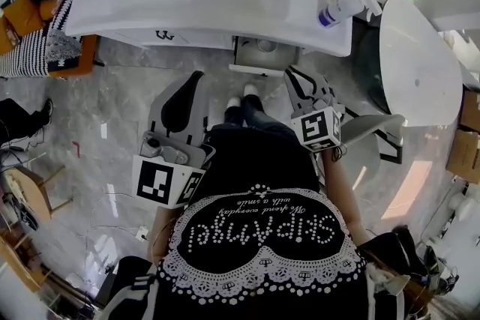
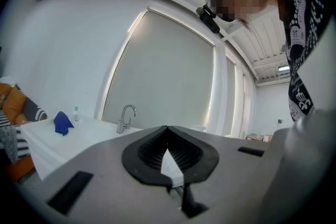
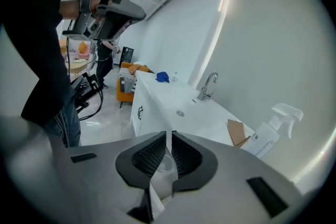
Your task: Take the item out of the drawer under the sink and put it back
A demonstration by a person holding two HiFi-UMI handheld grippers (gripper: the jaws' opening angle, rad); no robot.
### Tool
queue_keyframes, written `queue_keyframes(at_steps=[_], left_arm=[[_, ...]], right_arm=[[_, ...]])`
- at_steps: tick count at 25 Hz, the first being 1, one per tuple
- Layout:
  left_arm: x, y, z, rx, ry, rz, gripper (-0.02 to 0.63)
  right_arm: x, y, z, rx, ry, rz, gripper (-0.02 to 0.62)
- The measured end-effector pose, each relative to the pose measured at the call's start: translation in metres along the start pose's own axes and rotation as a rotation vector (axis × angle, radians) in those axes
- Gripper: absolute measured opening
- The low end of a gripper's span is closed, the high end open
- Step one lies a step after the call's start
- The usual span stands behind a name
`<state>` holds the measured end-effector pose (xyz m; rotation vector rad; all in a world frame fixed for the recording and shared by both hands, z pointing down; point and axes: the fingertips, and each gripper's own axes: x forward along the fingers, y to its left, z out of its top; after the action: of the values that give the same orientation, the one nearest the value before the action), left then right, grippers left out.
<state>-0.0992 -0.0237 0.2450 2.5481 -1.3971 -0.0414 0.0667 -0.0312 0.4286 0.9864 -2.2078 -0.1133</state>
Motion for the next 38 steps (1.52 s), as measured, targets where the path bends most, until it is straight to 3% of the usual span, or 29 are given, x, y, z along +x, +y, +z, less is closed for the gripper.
queue_keyframes(at_steps=[10,19,23,38], left_arm=[[0.005,0.002,0.001,0.002,-0.005,0.032,0.003],[0.009,0.016,0.007,-0.006,-0.027,0.114,0.003],[0.012,0.023,0.007,-0.013,-0.024,0.154,0.003],[0.017,0.036,0.004,-0.027,-0.011,0.267,0.003]], right_arm=[[0.034,0.014,-0.021,-0.081,0.078,0.108,0.023],[0.06,0.013,-0.032,-0.105,0.092,0.178,0.026],[0.076,0.011,-0.043,-0.113,0.113,0.212,0.066],[0.136,0.031,-0.133,-0.365,0.315,0.324,0.067]])
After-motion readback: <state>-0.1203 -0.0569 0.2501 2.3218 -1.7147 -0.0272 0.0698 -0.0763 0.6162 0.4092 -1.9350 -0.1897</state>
